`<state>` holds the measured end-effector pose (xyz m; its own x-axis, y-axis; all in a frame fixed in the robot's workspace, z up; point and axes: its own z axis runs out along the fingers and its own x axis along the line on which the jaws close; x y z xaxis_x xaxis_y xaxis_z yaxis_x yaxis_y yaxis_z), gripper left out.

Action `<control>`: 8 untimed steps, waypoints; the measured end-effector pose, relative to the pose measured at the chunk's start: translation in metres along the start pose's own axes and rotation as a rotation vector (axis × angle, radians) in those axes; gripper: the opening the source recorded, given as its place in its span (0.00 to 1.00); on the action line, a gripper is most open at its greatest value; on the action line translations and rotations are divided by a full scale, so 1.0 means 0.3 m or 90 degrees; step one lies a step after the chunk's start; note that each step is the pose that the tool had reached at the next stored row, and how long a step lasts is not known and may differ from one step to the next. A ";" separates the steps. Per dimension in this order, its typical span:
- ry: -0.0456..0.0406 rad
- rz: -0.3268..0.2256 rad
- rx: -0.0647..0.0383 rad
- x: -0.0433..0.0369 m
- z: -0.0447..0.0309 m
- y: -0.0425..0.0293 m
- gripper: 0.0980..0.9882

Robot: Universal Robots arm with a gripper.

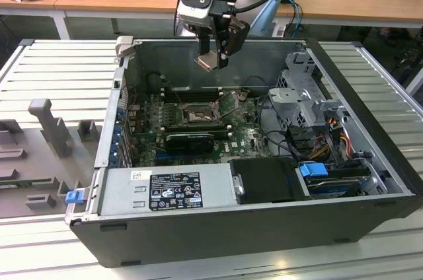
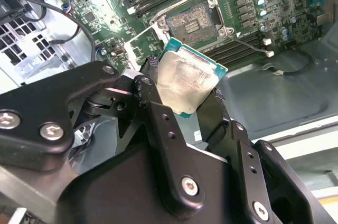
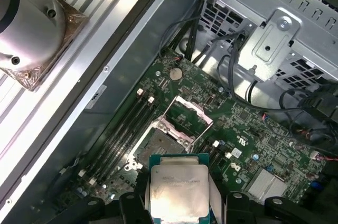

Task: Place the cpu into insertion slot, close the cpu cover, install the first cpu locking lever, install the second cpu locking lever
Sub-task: 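Place the cpu into insertion slot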

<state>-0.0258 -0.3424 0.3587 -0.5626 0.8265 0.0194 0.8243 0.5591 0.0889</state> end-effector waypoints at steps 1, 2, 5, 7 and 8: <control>-0.0003 0.004 0.000 0.000 0.000 0.000 0.49; -0.0008 0.009 0.000 0.000 0.000 0.000 0.49; -0.0021 0.024 0.000 0.000 0.000 0.000 0.49; -0.0028 0.032 -0.001 0.000 0.000 0.000 0.49; -0.0034 0.038 -0.001 0.000 0.000 0.000 0.49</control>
<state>-0.0258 -0.3424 0.3586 -0.5124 0.8585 0.0194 0.8562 0.5090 0.0889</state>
